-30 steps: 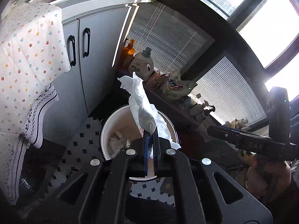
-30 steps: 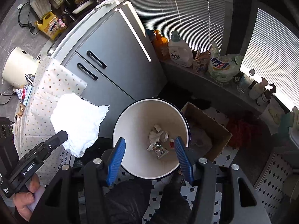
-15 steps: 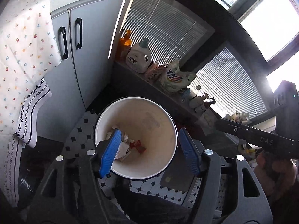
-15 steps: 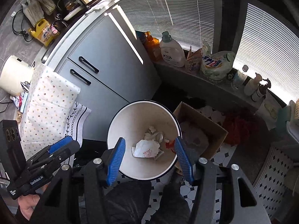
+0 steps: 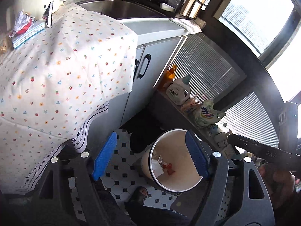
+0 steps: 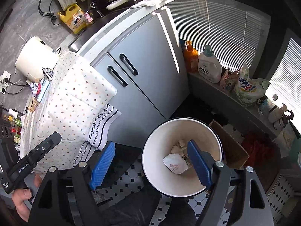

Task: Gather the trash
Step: 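Return to the counter and grasp the crumpled printed paper with the left tool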

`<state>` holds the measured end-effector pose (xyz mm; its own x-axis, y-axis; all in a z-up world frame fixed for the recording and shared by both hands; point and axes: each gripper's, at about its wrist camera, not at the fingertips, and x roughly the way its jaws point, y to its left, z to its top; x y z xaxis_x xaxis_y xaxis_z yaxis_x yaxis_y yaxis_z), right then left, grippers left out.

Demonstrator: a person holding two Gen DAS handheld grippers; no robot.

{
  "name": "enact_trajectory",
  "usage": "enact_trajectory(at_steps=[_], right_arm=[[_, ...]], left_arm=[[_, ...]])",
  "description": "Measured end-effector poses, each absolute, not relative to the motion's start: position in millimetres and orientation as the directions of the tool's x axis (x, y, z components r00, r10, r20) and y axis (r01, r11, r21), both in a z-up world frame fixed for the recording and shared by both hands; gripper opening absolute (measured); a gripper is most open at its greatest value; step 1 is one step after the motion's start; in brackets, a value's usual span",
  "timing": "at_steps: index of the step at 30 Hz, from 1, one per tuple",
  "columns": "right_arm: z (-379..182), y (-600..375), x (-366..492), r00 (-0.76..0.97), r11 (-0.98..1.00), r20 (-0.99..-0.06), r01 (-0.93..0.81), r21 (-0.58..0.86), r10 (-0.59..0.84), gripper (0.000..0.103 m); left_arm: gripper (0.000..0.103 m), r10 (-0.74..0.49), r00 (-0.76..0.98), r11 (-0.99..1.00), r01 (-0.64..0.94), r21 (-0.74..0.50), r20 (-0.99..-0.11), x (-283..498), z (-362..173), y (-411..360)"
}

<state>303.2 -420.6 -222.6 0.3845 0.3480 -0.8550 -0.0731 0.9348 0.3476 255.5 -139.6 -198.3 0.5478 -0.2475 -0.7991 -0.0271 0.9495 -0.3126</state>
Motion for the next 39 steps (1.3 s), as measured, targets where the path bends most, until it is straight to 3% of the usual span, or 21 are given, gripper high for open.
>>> enact_trajectory(at_steps=[13,22,39], right_arm=[[-186,-295,343,0.392,0.903,-0.815,-0.244,0.354,0.426,0.085],[-166,-218,362,0.446,0.902,-0.790,-0.296,0.313,0.420,0.095],[-144,-136,383,0.549,0.936,-0.761,-0.260,0.237,0.345,0.095]], left_arm=[[0.079,-0.102,0.637,0.928,-0.214,-0.303,-0.764,240,-167,-10],[0.081,-0.040,0.676,0.907,-0.285,-0.311,-0.736,243,-156,65],[0.081,-0.095,0.745,0.910,-0.204,-0.361,-0.660,318,-144,164]])
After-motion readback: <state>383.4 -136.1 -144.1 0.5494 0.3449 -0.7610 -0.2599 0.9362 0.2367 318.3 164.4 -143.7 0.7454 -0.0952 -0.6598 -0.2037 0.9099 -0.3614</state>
